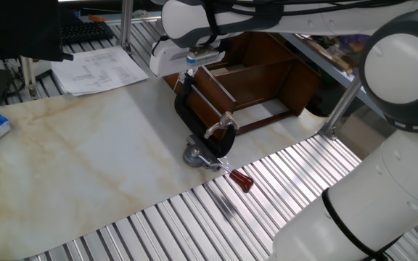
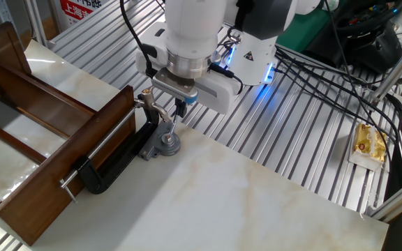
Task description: Turn off the water tap
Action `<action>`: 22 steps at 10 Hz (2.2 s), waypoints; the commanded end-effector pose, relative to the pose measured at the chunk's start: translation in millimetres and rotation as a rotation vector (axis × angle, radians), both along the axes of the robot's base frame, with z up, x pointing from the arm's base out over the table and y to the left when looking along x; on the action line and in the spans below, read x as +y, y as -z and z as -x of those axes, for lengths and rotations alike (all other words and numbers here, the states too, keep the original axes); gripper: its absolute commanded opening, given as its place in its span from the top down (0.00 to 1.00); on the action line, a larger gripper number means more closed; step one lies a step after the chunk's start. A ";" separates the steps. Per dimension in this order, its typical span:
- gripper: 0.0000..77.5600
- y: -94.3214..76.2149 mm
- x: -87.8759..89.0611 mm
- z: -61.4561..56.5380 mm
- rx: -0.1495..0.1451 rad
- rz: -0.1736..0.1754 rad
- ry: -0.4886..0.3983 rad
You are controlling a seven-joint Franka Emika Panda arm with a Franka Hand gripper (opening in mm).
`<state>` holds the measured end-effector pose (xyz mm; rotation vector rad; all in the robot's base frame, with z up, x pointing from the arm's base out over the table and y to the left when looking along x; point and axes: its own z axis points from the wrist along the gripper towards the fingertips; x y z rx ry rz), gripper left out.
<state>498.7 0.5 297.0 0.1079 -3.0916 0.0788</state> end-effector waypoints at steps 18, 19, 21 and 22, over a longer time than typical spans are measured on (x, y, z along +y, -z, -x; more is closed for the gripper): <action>1.00 2.9 2.2 2.4 0.001 0.020 0.005; 1.00 3.7 3.7 5.8 0.000 0.020 0.013; 1.00 4.0 3.8 8.2 0.026 0.019 0.004; 1.00 1.6 -2.1 14.3 0.034 0.019 0.007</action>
